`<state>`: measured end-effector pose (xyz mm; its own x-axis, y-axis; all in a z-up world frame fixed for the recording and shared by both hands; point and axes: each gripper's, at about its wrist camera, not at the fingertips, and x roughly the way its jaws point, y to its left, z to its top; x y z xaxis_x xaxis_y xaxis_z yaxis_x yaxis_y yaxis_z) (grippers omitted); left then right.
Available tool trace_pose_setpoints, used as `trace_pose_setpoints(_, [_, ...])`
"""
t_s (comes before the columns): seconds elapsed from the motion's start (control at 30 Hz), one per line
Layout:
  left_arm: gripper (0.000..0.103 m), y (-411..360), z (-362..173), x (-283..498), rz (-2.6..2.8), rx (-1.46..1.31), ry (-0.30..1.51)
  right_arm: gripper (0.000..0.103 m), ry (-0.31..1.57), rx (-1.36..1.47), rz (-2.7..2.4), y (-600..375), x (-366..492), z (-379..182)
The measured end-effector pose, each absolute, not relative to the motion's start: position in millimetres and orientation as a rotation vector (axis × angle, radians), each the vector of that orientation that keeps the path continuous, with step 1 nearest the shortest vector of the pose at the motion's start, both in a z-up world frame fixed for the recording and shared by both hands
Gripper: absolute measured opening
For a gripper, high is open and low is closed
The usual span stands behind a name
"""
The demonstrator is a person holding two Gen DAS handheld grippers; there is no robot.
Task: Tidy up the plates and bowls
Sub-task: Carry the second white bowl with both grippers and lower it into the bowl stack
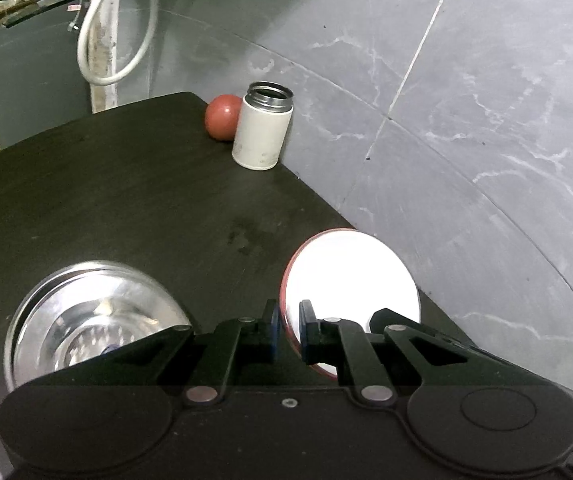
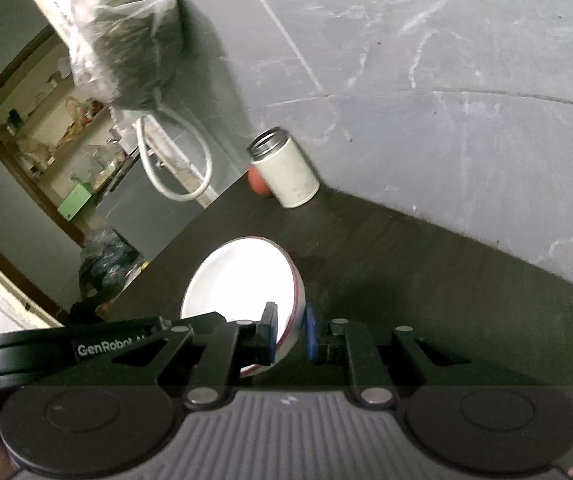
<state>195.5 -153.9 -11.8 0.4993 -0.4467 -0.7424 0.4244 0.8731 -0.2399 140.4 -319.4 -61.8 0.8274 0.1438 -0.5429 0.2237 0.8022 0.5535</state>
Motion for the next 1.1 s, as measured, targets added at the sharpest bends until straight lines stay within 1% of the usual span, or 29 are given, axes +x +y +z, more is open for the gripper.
trace_pose_setpoints(0.57, [0.01, -91.0, -22.0, 126.0, -0.503, -0.097, 0.945, 0.016, 0.68, 0.576, 0.043, -276.0, 78.4, -62.4])
trace_pose_setpoints(1.1, [0.012, -70.4, -38.5, 101.3, -0.471, -0.124, 1.007, 0.016, 0.782, 0.552, 0.096, -259.0, 56.1, -69.4])
